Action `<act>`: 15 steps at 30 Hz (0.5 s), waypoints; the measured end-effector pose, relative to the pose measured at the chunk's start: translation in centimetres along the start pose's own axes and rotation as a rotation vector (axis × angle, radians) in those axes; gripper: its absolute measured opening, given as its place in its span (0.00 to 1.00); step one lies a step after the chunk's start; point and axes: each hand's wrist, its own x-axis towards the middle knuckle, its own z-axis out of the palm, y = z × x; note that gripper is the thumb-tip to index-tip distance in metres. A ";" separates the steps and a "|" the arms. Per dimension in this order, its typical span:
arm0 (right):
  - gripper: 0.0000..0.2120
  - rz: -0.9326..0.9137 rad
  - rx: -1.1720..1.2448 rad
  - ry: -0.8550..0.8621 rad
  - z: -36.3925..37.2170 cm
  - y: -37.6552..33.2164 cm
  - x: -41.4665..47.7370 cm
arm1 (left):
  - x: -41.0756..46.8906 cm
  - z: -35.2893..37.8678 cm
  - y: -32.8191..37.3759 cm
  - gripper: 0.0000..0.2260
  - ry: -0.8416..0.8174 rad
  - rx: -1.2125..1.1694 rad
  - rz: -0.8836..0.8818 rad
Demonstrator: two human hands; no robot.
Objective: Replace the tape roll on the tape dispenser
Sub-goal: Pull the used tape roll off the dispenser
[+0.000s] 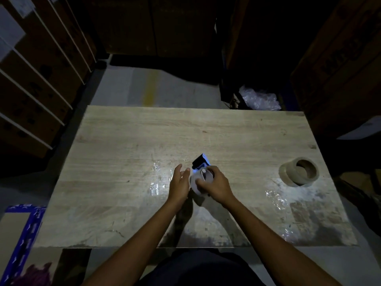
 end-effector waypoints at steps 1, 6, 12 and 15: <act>0.27 -0.009 0.094 0.003 -0.4 -0.8 -0.4 | -0.5 0.0 0.8 0.25 -0.008 -0.048 0.009; 0.22 -0.030 0.490 -0.061 -1.9 -4.8 -2.2 | -2.8 0.3 4.5 0.14 -0.015 -0.187 0.169; 0.32 0.137 1.045 -0.126 -3.1 -7.9 -3.9 | -5.8 1.2 7.3 0.22 0.044 -0.198 0.385; 0.32 0.155 1.199 -0.173 -3.6 -8.6 -4.4 | -7.0 2.0 7.4 0.33 0.126 -0.124 0.447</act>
